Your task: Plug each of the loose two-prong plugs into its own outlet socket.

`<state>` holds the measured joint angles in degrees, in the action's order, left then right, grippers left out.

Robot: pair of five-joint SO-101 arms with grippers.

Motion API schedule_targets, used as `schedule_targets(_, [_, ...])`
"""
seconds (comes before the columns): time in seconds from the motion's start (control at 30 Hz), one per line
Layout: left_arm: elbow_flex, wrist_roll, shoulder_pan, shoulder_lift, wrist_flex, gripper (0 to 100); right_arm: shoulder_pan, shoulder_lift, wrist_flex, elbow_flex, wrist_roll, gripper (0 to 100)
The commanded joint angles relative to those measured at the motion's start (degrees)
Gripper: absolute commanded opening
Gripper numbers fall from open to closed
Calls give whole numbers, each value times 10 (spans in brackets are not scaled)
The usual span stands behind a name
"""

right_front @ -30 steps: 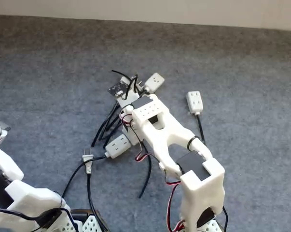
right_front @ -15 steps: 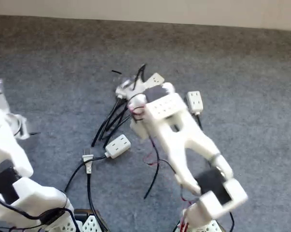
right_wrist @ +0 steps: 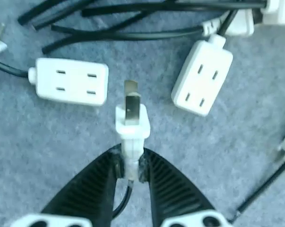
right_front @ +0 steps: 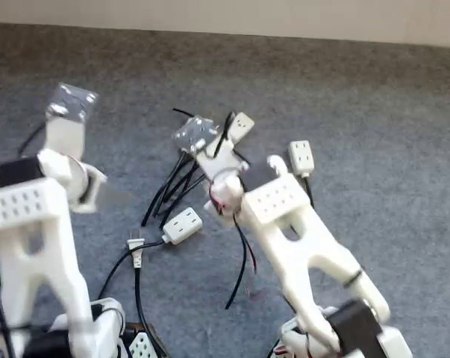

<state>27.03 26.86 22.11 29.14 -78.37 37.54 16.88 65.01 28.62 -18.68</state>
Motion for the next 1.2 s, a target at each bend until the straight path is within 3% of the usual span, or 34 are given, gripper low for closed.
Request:
schedule_targets(0.0, [97,4,-63,137,47,493,46,103,-85,92,5,6])
schedule_targets(0.2, [215,-33,-144,261,117,516,132,184,-136,174,47,6])
schedule_targets(0.47, [276,-111,-185,365,146,514,136,185,-164,206,63,6])
schedule_targets(0.7, [342,-123,-190,377,206,514,138,187,-169,206,73,6])
schedule_targets(0.87, [429,-158,-187,377,325,513,139,192,-141,189,73,6])
schedule_targets(1.17, [443,-152,-190,376,327,491,126,188,-26,55,69,6])
